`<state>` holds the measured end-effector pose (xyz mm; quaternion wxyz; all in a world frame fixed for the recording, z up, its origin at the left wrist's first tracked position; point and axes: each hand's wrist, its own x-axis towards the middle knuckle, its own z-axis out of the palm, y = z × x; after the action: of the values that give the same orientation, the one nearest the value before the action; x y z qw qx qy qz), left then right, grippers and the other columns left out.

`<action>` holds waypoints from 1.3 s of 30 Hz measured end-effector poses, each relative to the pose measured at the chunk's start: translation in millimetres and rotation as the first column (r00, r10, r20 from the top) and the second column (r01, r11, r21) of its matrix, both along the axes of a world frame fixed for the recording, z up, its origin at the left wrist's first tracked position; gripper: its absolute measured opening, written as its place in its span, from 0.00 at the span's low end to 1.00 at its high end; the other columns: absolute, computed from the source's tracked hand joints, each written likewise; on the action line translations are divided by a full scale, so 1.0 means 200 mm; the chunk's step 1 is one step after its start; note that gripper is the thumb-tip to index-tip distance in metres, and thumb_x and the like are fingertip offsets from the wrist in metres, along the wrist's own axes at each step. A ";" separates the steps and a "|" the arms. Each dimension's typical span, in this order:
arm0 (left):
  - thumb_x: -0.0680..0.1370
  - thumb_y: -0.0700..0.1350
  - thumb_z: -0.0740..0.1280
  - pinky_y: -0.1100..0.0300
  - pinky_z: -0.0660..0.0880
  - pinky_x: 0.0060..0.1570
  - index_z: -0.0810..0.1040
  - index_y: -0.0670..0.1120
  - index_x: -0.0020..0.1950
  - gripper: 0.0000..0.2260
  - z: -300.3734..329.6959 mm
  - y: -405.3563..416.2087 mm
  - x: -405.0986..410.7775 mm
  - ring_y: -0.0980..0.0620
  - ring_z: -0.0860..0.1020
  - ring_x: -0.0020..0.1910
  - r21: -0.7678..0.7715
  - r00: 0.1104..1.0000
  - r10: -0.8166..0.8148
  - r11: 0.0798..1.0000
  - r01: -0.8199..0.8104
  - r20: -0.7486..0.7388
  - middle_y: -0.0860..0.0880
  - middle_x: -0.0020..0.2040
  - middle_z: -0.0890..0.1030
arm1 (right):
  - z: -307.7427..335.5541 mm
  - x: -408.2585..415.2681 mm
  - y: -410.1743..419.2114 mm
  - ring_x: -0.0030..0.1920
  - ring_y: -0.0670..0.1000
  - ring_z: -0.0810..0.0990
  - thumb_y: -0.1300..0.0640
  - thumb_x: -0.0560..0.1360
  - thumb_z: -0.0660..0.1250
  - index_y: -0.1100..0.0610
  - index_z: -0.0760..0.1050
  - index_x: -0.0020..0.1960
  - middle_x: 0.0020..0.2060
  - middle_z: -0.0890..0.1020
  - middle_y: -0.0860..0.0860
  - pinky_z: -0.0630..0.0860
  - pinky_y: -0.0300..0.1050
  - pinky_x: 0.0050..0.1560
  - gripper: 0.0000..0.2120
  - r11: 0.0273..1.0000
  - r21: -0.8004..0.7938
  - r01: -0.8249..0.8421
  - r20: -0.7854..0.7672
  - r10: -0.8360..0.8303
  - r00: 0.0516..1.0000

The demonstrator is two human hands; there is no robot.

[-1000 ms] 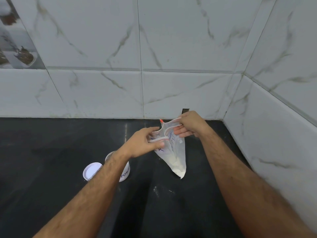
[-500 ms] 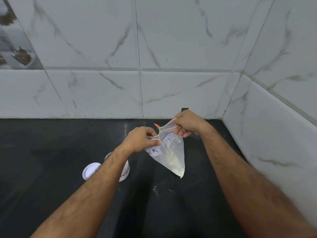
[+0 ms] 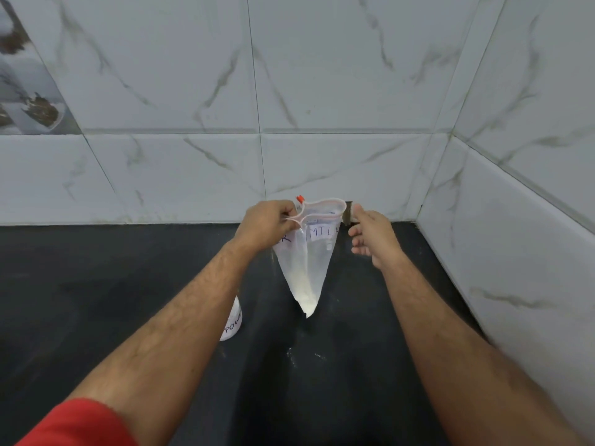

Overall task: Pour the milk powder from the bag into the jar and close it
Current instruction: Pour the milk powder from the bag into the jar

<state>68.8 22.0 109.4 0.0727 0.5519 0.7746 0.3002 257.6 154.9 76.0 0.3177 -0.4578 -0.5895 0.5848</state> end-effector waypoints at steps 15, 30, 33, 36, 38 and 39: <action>0.74 0.33 0.69 0.62 0.76 0.53 0.85 0.47 0.44 0.10 0.37 -0.11 -0.18 0.56 0.79 0.49 0.267 0.893 -0.257 0.950 0.163 0.369 0.54 0.46 0.84 | -0.24 -0.24 -0.08 0.62 0.62 0.80 0.36 0.82 0.50 0.57 0.73 0.69 0.62 0.82 0.59 0.76 0.62 0.62 0.30 0.756 -0.610 -0.236 -0.468 -0.103 0.878; 0.82 0.35 0.60 0.53 0.78 0.47 0.76 0.45 0.51 0.08 0.03 -0.25 -0.37 0.50 0.80 0.45 0.450 0.568 -0.184 0.811 -0.373 0.802 0.47 0.47 0.80 | 0.04 -0.32 -0.06 0.47 0.55 0.82 0.58 0.79 0.67 0.56 0.78 0.46 0.47 0.83 0.56 0.79 0.50 0.49 0.03 0.961 -0.264 -0.082 -0.461 -0.051 0.886; 0.77 0.27 0.59 0.50 0.78 0.49 0.76 0.43 0.57 0.16 0.00 -0.25 -0.38 0.47 0.81 0.46 0.411 0.524 -0.170 0.825 -0.387 0.835 0.44 0.49 0.82 | 0.09 -0.29 -0.05 0.42 0.54 0.79 0.60 0.77 0.69 0.56 0.74 0.38 0.39 0.79 0.57 0.75 0.47 0.42 0.10 0.988 -0.104 -0.112 -0.414 0.059 0.908; 0.76 0.27 0.59 0.50 0.80 0.49 0.76 0.44 0.59 0.18 -0.02 -0.26 -0.39 0.49 0.84 0.46 0.403 0.500 -0.170 0.821 -0.404 0.849 0.44 0.51 0.82 | 0.13 -0.28 -0.02 0.37 0.50 0.78 0.59 0.79 0.68 0.55 0.78 0.34 0.32 0.80 0.49 0.74 0.43 0.40 0.14 0.998 -0.047 -0.036 -0.414 0.013 0.910; 0.76 0.31 0.62 0.47 0.78 0.51 0.76 0.44 0.58 0.15 -0.03 -0.26 -0.38 0.48 0.83 0.45 0.411 0.494 -0.184 0.818 -0.403 0.850 0.43 0.50 0.83 | 0.14 -0.29 -0.02 0.38 0.50 0.78 0.58 0.79 0.67 0.52 0.80 0.30 0.30 0.81 0.46 0.75 0.43 0.43 0.18 0.996 0.029 -0.081 -0.341 0.086 0.936; 0.76 0.32 0.61 0.48 0.78 0.49 0.77 0.44 0.58 0.14 -0.04 -0.26 -0.37 0.48 0.83 0.45 0.416 0.494 -0.191 0.818 -0.398 0.848 0.44 0.50 0.83 | 0.14 -0.29 -0.03 0.40 0.50 0.79 0.57 0.79 0.67 0.51 0.81 0.29 0.31 0.82 0.46 0.76 0.44 0.45 0.19 0.990 0.064 -0.124 -0.298 0.137 0.945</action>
<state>-4.9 -30.9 102.0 0.2639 0.2708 0.5394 0.7524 199.5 148.7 103.8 0.3746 -0.3159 -0.5758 0.6545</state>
